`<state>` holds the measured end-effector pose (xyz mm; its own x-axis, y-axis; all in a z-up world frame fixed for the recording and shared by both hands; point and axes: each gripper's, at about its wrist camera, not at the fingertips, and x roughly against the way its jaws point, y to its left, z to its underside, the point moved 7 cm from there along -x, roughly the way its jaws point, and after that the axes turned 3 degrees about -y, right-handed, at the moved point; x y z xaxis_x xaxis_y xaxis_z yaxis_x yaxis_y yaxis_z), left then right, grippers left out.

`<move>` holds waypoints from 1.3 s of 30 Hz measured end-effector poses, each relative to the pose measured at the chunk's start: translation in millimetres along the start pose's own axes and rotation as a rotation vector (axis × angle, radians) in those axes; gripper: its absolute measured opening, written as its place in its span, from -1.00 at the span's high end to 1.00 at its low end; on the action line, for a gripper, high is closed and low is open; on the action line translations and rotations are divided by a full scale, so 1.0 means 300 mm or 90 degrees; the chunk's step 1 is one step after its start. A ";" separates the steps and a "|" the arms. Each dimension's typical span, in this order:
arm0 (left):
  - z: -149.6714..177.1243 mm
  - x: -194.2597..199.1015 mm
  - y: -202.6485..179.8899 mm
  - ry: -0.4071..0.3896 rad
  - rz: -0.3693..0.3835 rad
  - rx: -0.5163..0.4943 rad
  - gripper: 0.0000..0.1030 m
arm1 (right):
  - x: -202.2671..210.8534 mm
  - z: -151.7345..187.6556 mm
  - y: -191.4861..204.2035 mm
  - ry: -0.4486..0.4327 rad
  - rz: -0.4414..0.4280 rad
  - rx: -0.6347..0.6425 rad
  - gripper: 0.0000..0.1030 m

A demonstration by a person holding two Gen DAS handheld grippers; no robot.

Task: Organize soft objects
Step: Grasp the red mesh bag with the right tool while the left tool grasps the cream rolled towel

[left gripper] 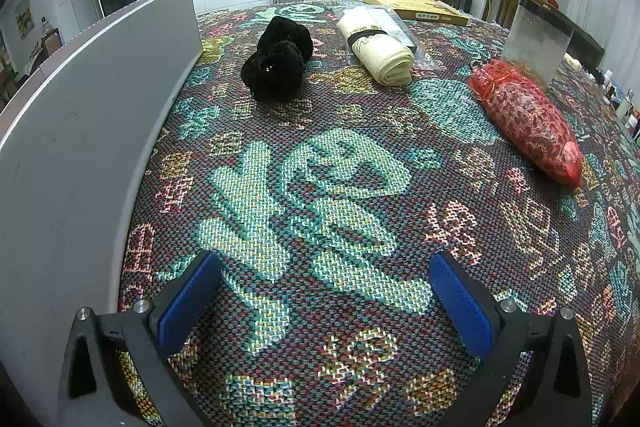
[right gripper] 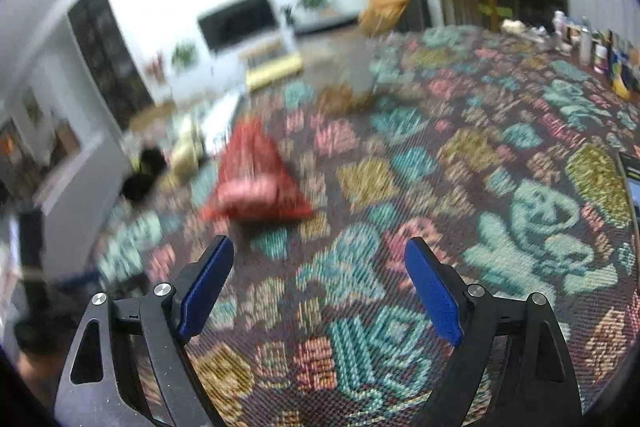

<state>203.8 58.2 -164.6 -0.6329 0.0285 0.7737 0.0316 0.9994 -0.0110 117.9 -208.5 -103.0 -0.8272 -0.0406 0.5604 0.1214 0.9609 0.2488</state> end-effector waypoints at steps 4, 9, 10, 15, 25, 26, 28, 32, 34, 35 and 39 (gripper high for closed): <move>0.000 0.001 -0.003 0.000 0.001 0.000 -1.00 | -0.133 -0.086 0.084 0.077 -0.039 0.034 -0.76; 0.000 0.000 -0.001 0.000 0.001 0.000 -1.00 | -0.380 -0.100 0.263 0.195 -0.023 0.184 -0.73; 0.000 0.001 -0.004 0.000 0.001 0.000 -1.00 | -0.417 -0.089 0.270 0.213 -0.012 0.195 -0.69; 0.000 0.001 -0.001 0.000 0.001 0.000 -1.00 | -0.473 -0.072 0.252 0.230 -0.007 0.179 0.30; 0.000 0.001 -0.004 0.000 0.001 0.000 -1.00 | -0.315 -0.160 -0.043 0.129 0.116 0.121 0.31; 0.000 0.001 -0.003 0.000 0.001 0.000 -1.00 | -0.330 -0.147 -0.066 0.139 0.121 0.109 0.31; -0.001 0.000 -0.004 0.000 0.001 0.000 -1.00 | -0.357 -0.112 -0.110 0.152 0.131 0.088 0.31; -0.003 -0.001 -0.004 0.000 0.001 0.001 -1.00 | -0.352 -0.085 -0.118 0.124 0.131 0.094 0.28; -0.005 -0.003 -0.002 0.003 -0.001 0.002 -1.00 | -0.347 -0.082 -0.118 0.125 0.130 0.094 0.27; -0.013 -0.005 -0.003 0.011 0.000 0.008 -1.00 | -0.348 -0.081 -0.119 0.126 0.127 0.091 0.26; -0.141 -0.014 -0.055 0.015 0.088 0.067 -0.99 | -0.343 -0.082 -0.119 0.128 0.129 0.094 0.24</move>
<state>238.8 40.7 -140.8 -0.6101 0.1673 0.7744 0.0355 0.9822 -0.1842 212.3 -245.3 -150.0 -0.6673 0.1168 0.7356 0.1802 0.9836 0.0073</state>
